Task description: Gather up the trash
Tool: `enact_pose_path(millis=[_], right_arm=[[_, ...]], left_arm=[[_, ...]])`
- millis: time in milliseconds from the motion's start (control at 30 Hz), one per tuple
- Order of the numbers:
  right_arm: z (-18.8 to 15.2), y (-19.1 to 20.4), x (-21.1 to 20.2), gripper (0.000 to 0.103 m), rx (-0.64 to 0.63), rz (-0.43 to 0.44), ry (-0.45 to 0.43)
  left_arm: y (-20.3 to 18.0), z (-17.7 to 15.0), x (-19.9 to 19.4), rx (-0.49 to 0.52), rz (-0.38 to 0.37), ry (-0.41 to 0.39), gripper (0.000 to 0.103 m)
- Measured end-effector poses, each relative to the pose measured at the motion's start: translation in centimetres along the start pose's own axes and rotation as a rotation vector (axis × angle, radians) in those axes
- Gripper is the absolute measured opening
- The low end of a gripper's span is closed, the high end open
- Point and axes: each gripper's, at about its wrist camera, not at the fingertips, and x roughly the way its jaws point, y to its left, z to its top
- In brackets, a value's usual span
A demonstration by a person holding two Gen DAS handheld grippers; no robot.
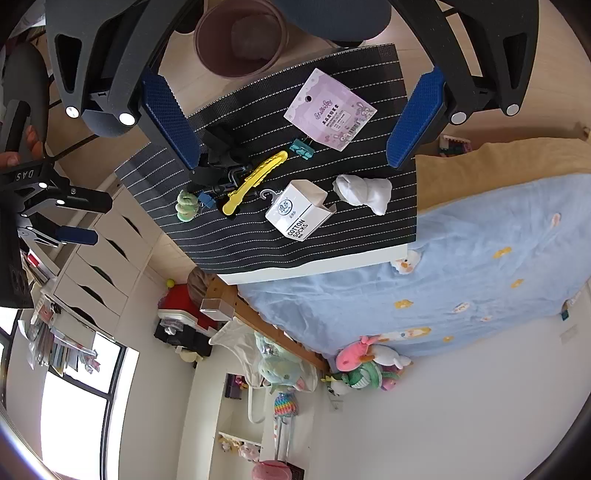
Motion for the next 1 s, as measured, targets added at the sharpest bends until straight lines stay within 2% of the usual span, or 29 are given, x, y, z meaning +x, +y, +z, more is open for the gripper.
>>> enact_pose_path(millis=[333,500,800,1000], right_arm=[[-0.3,-0.5,0.2,0.1,0.004,-0.011,0.006],[0.2,-0.8,0.9,0.1,-0.034,-0.024,0.025],[2.1,-1.7,4.8,0.1,-0.143,-0.026,0.109],[2.6,-2.1,8.8,0.1,-0.229,-0.013,0.222]], left_arm=[[0.1,-0.3,0.3,-0.005,-0.019,0.005,0.097],[0.0,-0.4,0.3,-0.009,-0.021,0.004,0.097],[0.5,-1.0,0.4,-0.019,-0.016,0.011,0.097],[0.8,-1.3,0.2,-0.024,-0.009,0.016,0.097]])
